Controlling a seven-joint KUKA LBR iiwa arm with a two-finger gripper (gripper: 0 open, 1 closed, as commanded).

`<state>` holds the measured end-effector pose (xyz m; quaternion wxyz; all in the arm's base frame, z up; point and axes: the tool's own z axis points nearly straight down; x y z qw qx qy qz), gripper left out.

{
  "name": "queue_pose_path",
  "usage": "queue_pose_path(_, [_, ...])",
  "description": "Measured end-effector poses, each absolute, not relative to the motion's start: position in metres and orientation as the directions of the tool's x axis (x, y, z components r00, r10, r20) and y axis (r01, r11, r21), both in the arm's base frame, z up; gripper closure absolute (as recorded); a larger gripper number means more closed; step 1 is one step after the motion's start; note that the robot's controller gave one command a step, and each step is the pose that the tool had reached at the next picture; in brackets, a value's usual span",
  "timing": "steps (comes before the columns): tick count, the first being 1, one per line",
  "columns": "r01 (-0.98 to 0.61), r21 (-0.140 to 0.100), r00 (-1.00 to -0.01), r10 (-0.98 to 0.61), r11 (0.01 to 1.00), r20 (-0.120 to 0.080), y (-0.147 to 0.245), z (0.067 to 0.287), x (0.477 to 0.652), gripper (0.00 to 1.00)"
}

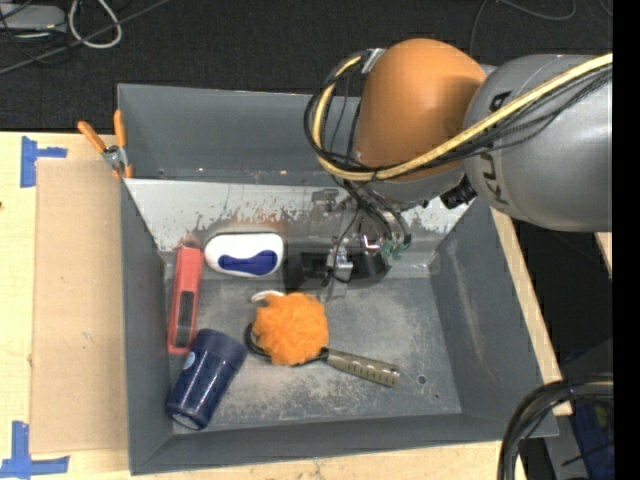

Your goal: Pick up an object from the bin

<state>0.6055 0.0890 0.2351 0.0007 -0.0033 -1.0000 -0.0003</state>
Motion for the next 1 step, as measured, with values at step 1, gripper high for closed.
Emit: queue_pose_path(1, [0.007,0.001,-1.000,0.007,1.000,0.001,0.0890,0.2351,0.6055,0.00])
